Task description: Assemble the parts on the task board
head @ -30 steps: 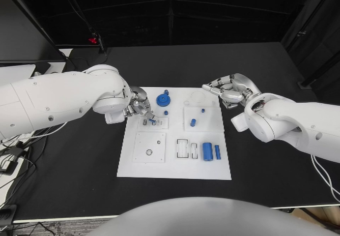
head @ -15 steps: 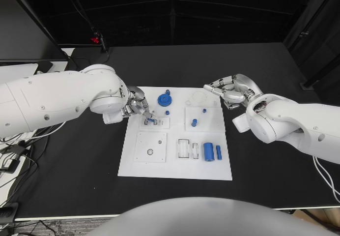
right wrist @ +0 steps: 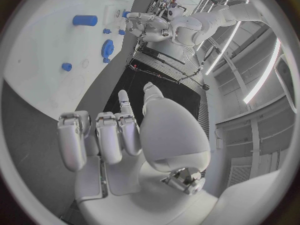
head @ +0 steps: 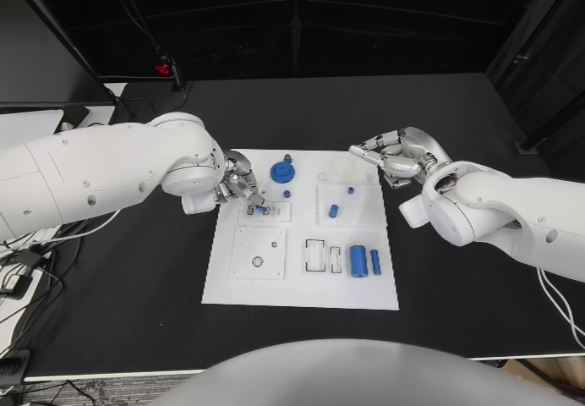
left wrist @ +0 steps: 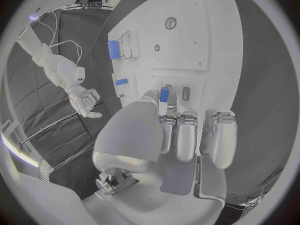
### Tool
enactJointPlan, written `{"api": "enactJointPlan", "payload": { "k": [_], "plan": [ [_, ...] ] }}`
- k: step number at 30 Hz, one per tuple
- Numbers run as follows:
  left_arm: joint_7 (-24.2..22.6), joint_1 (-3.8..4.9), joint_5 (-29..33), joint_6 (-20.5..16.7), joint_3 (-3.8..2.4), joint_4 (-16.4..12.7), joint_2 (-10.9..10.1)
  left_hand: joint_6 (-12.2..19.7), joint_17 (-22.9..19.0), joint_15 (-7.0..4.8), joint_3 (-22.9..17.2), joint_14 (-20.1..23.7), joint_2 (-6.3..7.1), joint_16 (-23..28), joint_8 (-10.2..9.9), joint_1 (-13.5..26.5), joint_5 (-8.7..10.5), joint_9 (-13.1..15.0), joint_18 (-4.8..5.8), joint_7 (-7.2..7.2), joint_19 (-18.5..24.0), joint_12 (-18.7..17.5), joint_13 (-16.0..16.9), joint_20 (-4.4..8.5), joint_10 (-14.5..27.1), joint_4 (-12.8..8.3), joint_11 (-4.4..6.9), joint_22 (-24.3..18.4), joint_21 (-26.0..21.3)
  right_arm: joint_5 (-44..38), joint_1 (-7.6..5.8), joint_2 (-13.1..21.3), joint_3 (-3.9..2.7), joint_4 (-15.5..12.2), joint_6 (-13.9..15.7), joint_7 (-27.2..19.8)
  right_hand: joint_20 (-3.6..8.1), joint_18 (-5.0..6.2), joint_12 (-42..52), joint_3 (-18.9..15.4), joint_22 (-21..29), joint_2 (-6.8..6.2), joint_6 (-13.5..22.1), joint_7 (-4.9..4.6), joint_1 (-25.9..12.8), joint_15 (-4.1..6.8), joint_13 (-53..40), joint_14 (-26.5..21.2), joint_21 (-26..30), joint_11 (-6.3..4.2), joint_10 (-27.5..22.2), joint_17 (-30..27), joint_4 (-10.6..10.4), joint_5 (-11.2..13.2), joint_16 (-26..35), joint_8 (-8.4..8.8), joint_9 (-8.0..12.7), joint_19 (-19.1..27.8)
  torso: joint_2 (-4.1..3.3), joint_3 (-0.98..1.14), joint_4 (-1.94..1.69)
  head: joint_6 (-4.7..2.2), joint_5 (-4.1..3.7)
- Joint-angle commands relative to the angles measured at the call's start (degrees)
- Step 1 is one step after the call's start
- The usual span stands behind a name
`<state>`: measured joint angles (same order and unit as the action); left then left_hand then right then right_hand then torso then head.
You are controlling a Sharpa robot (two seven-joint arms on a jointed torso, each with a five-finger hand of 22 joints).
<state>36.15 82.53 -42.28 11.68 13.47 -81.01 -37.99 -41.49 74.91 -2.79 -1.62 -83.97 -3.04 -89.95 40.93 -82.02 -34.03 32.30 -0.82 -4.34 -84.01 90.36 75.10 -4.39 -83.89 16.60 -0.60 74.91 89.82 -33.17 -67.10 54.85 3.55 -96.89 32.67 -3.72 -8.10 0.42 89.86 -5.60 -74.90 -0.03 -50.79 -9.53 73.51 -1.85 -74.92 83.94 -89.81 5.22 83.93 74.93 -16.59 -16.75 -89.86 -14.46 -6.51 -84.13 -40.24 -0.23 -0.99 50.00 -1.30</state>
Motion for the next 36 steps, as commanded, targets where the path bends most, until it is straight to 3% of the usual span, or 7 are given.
{"api": "enactJointPlan", "payload": {
  "k": [1, 5, 17, 21, 36],
  "plan": [
    [1.0, 0.0, 0.1, 0.9, -0.02, 0.3, 0.2, -0.6, 15.1, 0.02, -0.4, -6.0, -4.14, 0.0, -0.2, -3.5, -0.22, 1.1, 0.82, 0.16, -6.0, -0.4, 14.9, 0.37, -6.1, 0.1, -0.01, 15.1, 0.2, -0.1, -0.07, 0.0, -0.02, -0.2, 0.1, -0.4, -0.33, -0.42, 0.1, -0.3, -15.1, 0.58, 0.4, -0.1, 0.2, -0.26, -15.1, 6.1, -0.2, 0.24, 6.1, 15.1, 0.1, -0.1, -0.1, -0.27, -0.1, -5.9, -0.02, -0.02, -0.08, 0.0, 0.08],
    [1.1, -0.2, -0.2, 1.1, -0.02, 0.9, 0.8, -0.5, 15.1, 0.03, -0.4, -6.0, -4.06, 0.0, -0.3, -3.5, -0.19, 1.1, 0.82, 0.15, -6.0, -0.4, 14.9, 0.36, -6.1, 0.1, -0.02, 15.1, 0.2, -0.1, -0.07, 0.0, -0.02, -0.2, 0.2, -0.3, -0.33, -0.42, 0.1, -0.4, -15.1, 0.62, 0.4, -0.1, 0.2, -0.26, -15.1, 6.1, -0.2, 0.24, 6.1, 15.1, 0.1, -0.1, -0.1, -0.31, -0.1, -5.9, -0.02, 0.05, -0.07, 0.0, 0.16],
    [1.0, -0.58, -0.4, 1.2, -0.02, 1.7, 1.4, -0.5, 15.1, 0.04, -0.5, -6.0, -3.98, 0.0, -0.3, -3.4, -0.15, 1.2, 0.82, 0.14, -6.0, -0.4, 14.9, 0.35, -6.1, 0.1, -0.03, 15.1, 0.2, -0.1, -0.07, 0.0, -0.02, -0.2, 0.0, -0.3, -0.32, -0.42, 0.1, -0.4, -15.1, 0.65, 0.4, -0.1, 0.1, -0.26, -15.1, 6.1, -0.2, 0.24, 6.1, 15.1, 0.0, -0.1, -0.1, -0.36, -0.1, -5.9, -0.03, -0.04, -0.08, 0.0, -0.02],
    [1.0, -0.7, -0.4, 1.5, -0.02, 2.0, 1.6, -0.5, 15.1, 0.05, -0.6, -6.0, -4.02, 0.0, -0.4, -3.3, -0.14, 1.2, 0.82, 0.13, -6.0, -0.4, 14.9, 0.35, -6.1, 0.1, -0.04, 15.1, 0.2, -0.1, -0.07, 0.0, -0.02, -0.2, -0.1, -0.3, -0.32, -0.42, 0.1, -0.5, -15.1, 0.63, 0.5, -0.1, 0.2, -0.26, -15.1, 6.1, -0.2, 0.23, 6.1, 15.1, 0.1, -0.1, -0.1, -0.41, -0.1, -5.9, 0.04, 0.04, -0.11, 0.0, 0.06],
    [0.9, -0.84, -0.4, 1.9, -0.02, 2.7, 2.1, -0.5, 15.1, 0.09, -0.7, -6.0, -4.0, 0.0, -0.5, -2.9, -0.08, 1.2, 0.82, 0.07, -6.0, -0.4, 14.9, 0.32, -6.1, 0.1, -0.1, 15.1, 0.2, -0.1, -0.07, -0.1, -0.02, -0.2, -0.5, -0.4, -0.32, -0.42, 0.1, -0.8, -15.1, 0.58, 0.6, -0.1, 0.0, -0.25, -15.1, 6.1, -0.2, 0.24, 6.1, 15.1, 0.0, 0.1, -0.1, -0.6, -0.1, -5.9, -0.03, -0.01, -0.06, 0.0, 0.0]
  ]
}}
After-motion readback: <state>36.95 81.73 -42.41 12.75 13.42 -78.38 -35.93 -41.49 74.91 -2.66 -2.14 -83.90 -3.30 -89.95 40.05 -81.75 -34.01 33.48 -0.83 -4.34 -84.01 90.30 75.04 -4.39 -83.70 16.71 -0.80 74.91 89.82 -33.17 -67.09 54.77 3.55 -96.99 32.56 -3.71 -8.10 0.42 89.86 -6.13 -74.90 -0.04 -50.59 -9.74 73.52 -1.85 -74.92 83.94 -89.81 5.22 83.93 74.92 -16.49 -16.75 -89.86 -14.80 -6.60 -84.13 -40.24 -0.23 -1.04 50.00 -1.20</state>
